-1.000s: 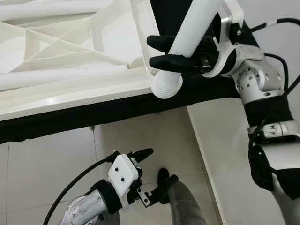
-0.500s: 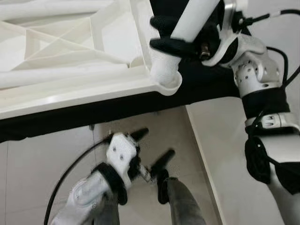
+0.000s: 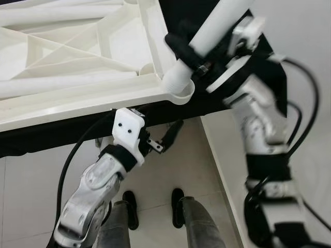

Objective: Building children table

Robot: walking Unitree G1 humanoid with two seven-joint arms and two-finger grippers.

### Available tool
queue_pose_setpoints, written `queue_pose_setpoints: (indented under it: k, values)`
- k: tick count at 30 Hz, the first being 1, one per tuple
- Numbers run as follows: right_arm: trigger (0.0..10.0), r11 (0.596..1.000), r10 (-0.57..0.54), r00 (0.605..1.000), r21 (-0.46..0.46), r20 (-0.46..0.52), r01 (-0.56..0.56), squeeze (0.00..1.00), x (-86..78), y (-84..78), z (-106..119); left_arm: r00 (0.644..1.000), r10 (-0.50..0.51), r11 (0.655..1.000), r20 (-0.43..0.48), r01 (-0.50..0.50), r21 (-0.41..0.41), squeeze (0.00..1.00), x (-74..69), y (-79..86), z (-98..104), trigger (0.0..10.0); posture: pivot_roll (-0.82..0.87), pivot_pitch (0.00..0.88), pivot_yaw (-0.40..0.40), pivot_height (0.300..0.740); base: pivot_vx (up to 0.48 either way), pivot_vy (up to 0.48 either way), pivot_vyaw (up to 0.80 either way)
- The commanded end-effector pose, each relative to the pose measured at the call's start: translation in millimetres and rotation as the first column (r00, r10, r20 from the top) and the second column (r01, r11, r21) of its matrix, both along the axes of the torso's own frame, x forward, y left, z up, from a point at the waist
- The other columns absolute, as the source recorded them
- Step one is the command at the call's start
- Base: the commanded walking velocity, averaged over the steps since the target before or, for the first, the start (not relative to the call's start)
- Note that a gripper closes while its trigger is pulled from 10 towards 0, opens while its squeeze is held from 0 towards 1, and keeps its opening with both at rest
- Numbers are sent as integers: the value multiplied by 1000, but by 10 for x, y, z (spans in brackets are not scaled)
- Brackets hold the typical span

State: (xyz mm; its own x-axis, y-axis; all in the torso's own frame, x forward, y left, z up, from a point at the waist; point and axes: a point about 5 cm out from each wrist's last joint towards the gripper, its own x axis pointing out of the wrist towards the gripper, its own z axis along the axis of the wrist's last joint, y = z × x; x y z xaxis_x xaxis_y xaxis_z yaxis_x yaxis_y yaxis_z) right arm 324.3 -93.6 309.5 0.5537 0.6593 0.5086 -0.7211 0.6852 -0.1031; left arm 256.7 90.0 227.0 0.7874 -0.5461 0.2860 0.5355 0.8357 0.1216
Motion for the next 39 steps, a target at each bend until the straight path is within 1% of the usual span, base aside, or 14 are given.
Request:
queue_pose_setpoints:
  k: [1, 4, 7, 11, 16, 20, 24, 25, 28, 30, 33, 35, 37, 39]
  values:
    - [10000, 997, -77, 994, -9, -73, 77, 0, 16, 1, -125, 997, 67, 997, -31, -65, 44, 0, 51, 52, -61, 10000, 8, 213, -56, 740, 0, 0, 0]
    - [10000, 993, -118, 988, -11, -103, 117, 0, 38, -16, -168, 996, 84, 995, -31, -82, 56, 0, 77, 73, -54, 10000, 7, 210, -56, 740, 0, 0, 0]
    - [10000, 975, -219, 963, 5, -157, 222, 0, 104, -109, -311, 988, 156, 987, -11, -156, 45, 0, 115, 234, 22, 10000, 23, 179, -52, 740, 0, 0, 0]
    - [10000, 964, -254, 948, 26, -195, 264, 0, 83, -152, -360, 979, 205, 978, 17, -206, 29, 0, 87, 384, 101, 10000, 30, 169, -48, 740, 0, 0, 0]
    - [10000, 957, -274, 940, 41, -203, 288, 0, 58, -165, -339, 973, 230, 973, 28, -231, 17, 0, 69, 452, 128, 10000, 34, 164, -48, 740, 100, 0, 0]
    - [10000, 946, -282, 942, 114, -180, 305, 0, 102, -286, -187, 964, 266, 964, 24, -266, 6, 0, 80, 526, 127, 10000, 44, 140, -47, 740, 314, 0, 745]
    - [10000, 933, -333, 922, 74, -197, 352, 0, 138, -318, -199, 964, 265, 964, 23, -266, 7, 0, 89, 525, 122, 10000, 44, 139, -46, 740, 334, 0, 0]
    - [10000, 935, -322, 931, 95, -170, 341, 0, 118, -323, -178, 966, 259, 966, 21, -259, 7, 0, 94, 517, 121, 10000, 46, 134, -38, 740, 334, 0, 800]
    - [10000, 931, -331, 924, 93, -192, 353, 0, 126, -338, -202, 970, 244, 970, 16, -244, 6, 0, 97, 497, 119, 10000, 43, 133, -37, 740, 335, 0, 252]
    - [10000, 936, -292, 941, 152, -170, 318, 0, 101, -350, -169, 973, 231, 973, 11, -231, 3, 0, 98, 469, 116, 10000, 44, 133, -36, 740, 337, 0, 756]
    - [10000, 929, -331, 922, 102, -201, 355, 0, 151, -373, -205, 976, 219, 976, 2, -219, 13, 0, 92, 438, 80, 10000, 41, 138, -38, 740, 335, 0, 0]
    - [10000, 970, -218, 959, 70, -181, 234, 0, 96, -332, -210, 983, 180, 983, -28, -180, 26, 0, 71, 370, -14, 10000, 45, 148, -36, 740, 266, 0, 0]
    - [10000, 976, -192, 966, 65, -173, 206, 0, 78, -320, -208, 984, 173, 985, -33, -172, 28, 0, 67, 358, -30, 10000, 45, 148, -36, 740, 0, 0, 0]
    - [10000, 989, -138, 980, 36, -140, 144, 0, 23, -304, -197, 985, 164, 985, -45, -161, 69, 0, 43, 312, -109, 10000, 44, 151, -36, 740, 0, 0, 0]
